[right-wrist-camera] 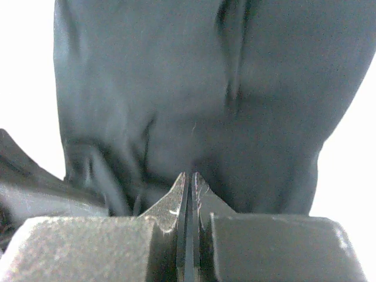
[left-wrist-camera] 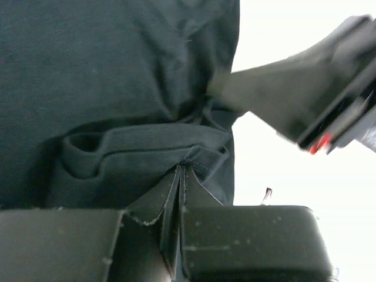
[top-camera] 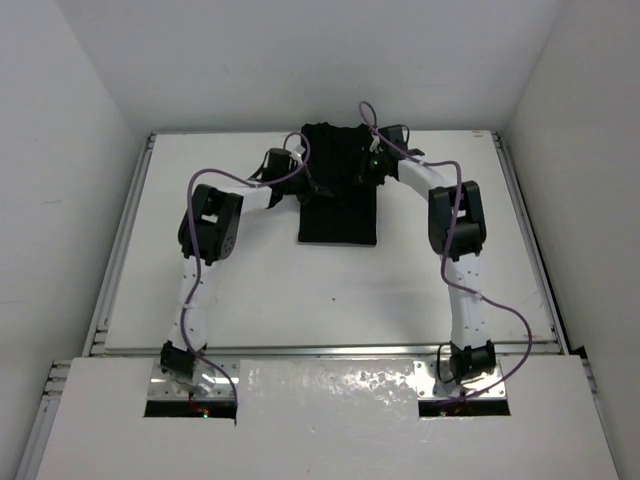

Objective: Fold and stack the t-shirts
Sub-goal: Fold the folded rectangular tshirt in 1/3 of the way

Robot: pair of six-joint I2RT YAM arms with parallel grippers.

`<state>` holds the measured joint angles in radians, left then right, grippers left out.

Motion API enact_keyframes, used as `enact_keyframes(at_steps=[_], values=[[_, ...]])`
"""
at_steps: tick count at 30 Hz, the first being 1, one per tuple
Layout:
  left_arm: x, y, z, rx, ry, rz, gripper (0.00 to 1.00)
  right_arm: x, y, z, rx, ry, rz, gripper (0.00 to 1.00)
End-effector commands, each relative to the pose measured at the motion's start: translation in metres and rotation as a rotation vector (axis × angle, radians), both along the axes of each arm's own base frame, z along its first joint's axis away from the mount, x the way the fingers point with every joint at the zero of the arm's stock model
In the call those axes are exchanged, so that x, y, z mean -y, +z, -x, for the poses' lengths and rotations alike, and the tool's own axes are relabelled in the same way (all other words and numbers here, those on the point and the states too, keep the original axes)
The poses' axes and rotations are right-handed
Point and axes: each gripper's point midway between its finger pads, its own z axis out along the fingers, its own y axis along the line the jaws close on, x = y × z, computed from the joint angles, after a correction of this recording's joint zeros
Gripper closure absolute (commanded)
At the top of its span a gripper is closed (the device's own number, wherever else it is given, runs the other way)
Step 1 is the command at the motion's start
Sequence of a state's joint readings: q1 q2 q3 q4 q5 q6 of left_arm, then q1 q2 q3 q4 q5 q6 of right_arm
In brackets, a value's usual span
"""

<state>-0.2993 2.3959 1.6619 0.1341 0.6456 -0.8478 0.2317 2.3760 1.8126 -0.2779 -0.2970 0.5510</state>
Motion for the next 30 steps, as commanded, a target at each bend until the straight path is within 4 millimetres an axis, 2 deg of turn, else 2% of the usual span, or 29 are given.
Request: enact_keyframes(at_steps=[1, 4, 5, 8, 10, 12, 14, 15, 16, 17, 18, 19, 20, 21, 22, 23, 24, 25, 26, 27, 28, 29, 30], values=[[0.001, 0.004, -0.006, 0.018, 0.008, 0.032, 1.0, 0.002, 0.007, -0.036, 0.042, 0.023, 0.025, 0.97], [-0.012, -0.01, -0.015, -0.011, 0.053, -0.005, 1.0, 0.013, -0.015, -0.03, -0.024, -0.008, 0.063, 0.98], [-0.018, -0.021, -0.017, -0.038, 0.082, -0.034, 1.0, 0.016, -0.015, -0.026, -0.026, -0.022, 0.062, 0.98], [-0.041, -0.036, -0.022, -0.065, 0.163, -0.109, 1.0, 0.024, -0.001, -0.015, 0.002, -0.05, 0.047, 0.97], [-0.051, -0.035, -0.026, -0.06, 0.203, -0.13, 1.0, 0.027, 0.005, -0.009, 0.008, -0.046, 0.055, 0.98], [-0.052, -0.036, -0.026, -0.068, 0.203, -0.132, 1.0, 0.029, 0.004, -0.01, 0.003, -0.037, 0.067, 0.98], [-0.05, -0.026, -0.024, -0.057, 0.183, -0.117, 1.0, 0.024, 0.011, -0.013, 0.021, -0.005, 0.058, 0.94], [-0.049, -0.019, -0.021, -0.043, 0.177, -0.115, 0.99, 0.023, 0.026, -0.021, 0.054, 0.001, 0.051, 0.91], [-0.049, 0.0, -0.017, -0.002, 0.172, -0.097, 0.98, 0.021, 0.036, -0.025, 0.074, 0.011, 0.048, 0.76], [-0.048, 0.012, -0.014, 0.028, 0.165, -0.083, 0.96, 0.019, 0.06, -0.036, 0.11, 0.02, 0.049, 0.65], [-0.048, 0.028, -0.011, 0.061, 0.161, -0.066, 0.95, 0.018, 0.077, -0.041, 0.137, 0.03, 0.047, 0.6], [-0.048, 0.057, -0.007, 0.126, 0.156, -0.041, 0.94, 0.017, 0.087, -0.046, 0.152, 0.036, 0.048, 0.51], [-0.049, 0.071, -0.005, 0.156, 0.156, -0.035, 0.93, 0.019, 0.109, -0.051, 0.177, 0.026, 0.056, 0.45], [-0.05, 0.086, -0.004, 0.194, 0.156, -0.033, 0.92, 0.018, 0.115, -0.051, 0.186, 0.028, 0.056, 0.4], [-0.052, 0.111, -0.001, 0.246, 0.166, -0.023, 0.9, 0.02, 0.134, -0.049, 0.214, 0.024, 0.052, 0.35], [-0.054, 0.12, 0.001, 0.269, 0.17, -0.026, 0.87, 0.021, 0.124, -0.039, 0.184, 0.018, 0.06, 0.33], [-0.055, 0.13, 0.002, 0.298, 0.17, -0.027, 0.87, 0.023, 0.125, -0.034, 0.184, 0.013, 0.061, 0.32], [-0.06, 0.137, 0.004, 0.302, 0.192, -0.046, 0.87, 0.025, 0.142, -0.025, 0.203, 0.004, 0.061, 0.31], [-0.065, 0.144, 0.008, 0.31, 0.207, -0.065, 0.87, 0.031, 0.113, -0.004, 0.121, -0.017, 0.088, 0.31], [-0.069, 0.141, 0.011, 0.29, 0.228, -0.084, 0.87, 0.034, 0.105, 0.01, 0.085, -0.034, 0.096, 0.31], [-0.084, 0.11, 0.023, 0.173, 0.295, -0.154, 0.87, 0.034, 0.086, 0.046, 0.012, -0.05, 0.095, 0.31], [-0.092, 0.111, 0.034, 0.155, 0.326, -0.173, 0.87, 0.032, 0.077, 0.066, -0.005, -0.044, 0.091, 0.31], [-0.104, 0.075, 0.057, 0.079, 0.354, -0.217, 0.87, 0.031, 0.073, 0.079, 0.01, -0.052, 0.093, 0.3]])
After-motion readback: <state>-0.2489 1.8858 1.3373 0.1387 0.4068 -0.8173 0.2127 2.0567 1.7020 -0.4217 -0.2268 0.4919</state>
